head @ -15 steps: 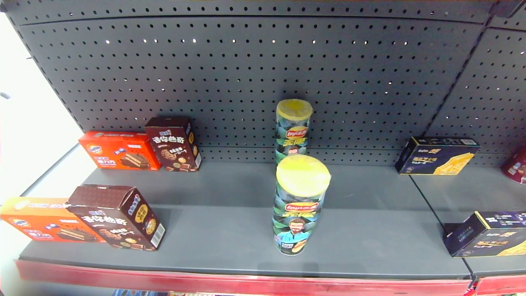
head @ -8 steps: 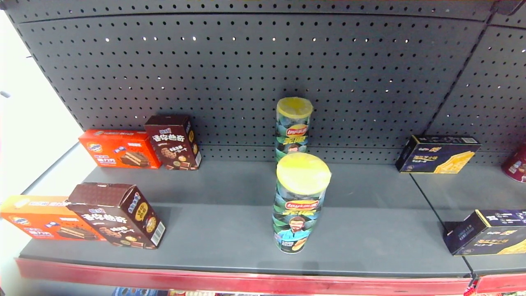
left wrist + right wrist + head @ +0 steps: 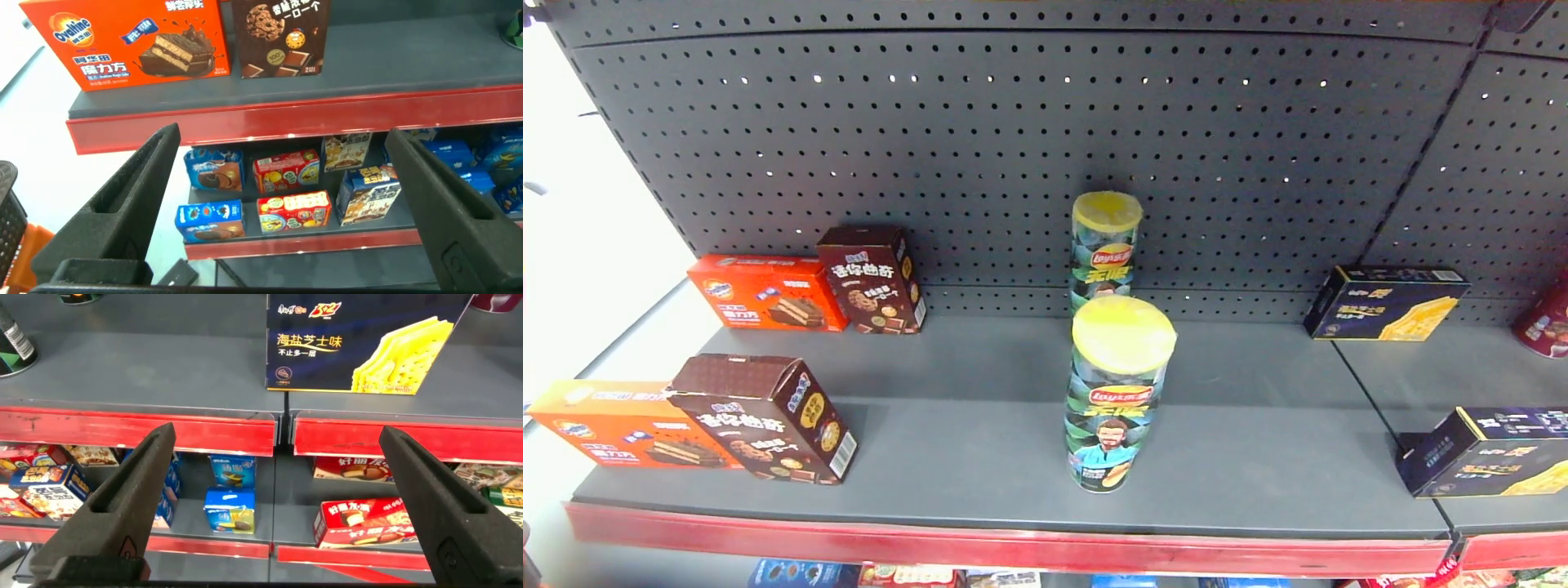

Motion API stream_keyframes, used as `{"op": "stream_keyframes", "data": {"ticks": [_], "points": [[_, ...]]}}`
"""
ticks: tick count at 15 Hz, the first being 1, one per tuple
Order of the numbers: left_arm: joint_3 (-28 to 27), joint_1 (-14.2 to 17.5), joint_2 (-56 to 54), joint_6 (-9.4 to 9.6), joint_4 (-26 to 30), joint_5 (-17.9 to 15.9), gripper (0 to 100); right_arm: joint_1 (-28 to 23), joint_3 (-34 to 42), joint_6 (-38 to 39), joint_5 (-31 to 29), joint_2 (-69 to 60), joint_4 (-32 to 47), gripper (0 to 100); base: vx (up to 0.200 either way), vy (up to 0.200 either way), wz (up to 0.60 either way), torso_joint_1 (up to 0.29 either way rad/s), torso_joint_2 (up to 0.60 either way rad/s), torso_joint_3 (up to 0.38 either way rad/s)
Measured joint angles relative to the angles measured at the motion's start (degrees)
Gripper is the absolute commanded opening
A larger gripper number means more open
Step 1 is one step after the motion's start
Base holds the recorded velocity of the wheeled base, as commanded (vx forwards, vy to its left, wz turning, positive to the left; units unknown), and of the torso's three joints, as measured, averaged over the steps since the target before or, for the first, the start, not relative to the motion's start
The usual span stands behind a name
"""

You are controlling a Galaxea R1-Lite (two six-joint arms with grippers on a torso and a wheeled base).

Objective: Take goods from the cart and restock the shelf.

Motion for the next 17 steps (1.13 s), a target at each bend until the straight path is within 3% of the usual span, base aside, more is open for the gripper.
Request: {"op": "stream_keyframes", "data": {"ticks": [17], "points": [[0.0,0.0,0.0,-0.06,0.0,0.0,100,0.0,0.0,-0.2,0.0,0.0,0.0,100,0.000,0.000,0.00,0.000,0.00,0.000]]}}
